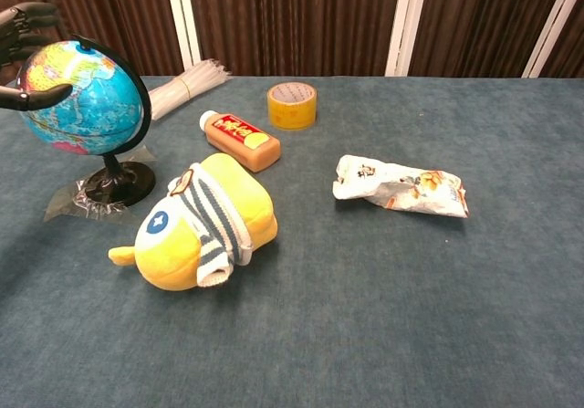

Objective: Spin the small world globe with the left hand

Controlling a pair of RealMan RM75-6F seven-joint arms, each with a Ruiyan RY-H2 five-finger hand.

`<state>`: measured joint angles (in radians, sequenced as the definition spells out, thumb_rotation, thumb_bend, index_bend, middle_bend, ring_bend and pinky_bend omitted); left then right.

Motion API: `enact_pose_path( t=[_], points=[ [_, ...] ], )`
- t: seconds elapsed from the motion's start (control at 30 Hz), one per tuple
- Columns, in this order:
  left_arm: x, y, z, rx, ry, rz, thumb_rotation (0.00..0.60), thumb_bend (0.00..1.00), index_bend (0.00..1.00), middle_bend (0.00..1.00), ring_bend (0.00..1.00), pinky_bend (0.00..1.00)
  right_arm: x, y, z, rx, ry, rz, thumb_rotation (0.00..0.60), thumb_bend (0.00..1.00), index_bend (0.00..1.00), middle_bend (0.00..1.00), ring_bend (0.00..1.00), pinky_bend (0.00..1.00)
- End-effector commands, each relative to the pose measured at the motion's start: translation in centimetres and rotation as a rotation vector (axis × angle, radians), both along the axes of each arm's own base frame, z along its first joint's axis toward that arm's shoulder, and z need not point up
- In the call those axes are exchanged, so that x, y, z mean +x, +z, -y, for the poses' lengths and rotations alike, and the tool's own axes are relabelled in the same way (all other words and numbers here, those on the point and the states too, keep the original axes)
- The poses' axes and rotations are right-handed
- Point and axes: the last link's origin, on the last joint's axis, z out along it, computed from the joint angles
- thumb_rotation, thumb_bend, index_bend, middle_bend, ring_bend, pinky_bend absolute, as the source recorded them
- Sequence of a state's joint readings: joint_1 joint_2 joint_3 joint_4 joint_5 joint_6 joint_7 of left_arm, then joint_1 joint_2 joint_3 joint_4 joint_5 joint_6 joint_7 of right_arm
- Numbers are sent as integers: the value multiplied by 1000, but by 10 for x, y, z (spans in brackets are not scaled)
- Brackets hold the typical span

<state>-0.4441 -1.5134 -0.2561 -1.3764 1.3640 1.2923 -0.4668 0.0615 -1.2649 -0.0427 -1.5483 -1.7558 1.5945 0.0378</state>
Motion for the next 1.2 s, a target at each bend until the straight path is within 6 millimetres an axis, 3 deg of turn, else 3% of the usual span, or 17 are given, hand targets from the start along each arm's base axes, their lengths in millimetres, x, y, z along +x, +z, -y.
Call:
enact_pose_path(
  t=[0.03, 0.93, 1.2],
  points=[
    [-2, -2, -2, -5, 14, -6, 596, 326, 0, 0, 0, 0, 0, 0, 1, 0, -4, -2, 600, 125, 0, 0, 0, 0],
    [-39, 16, -1, 44, 109, 41, 598, 319, 0, 0, 0, 0, -1, -1, 2, -8, -14, -9, 600, 126, 0, 0, 0, 0],
    [-40, 18, -11, 40, 120, 46, 598, 321, 0, 0, 0, 0, -1, -2, 2, -7, -14, -11, 600, 126, 0, 0, 0, 0]
  ],
)
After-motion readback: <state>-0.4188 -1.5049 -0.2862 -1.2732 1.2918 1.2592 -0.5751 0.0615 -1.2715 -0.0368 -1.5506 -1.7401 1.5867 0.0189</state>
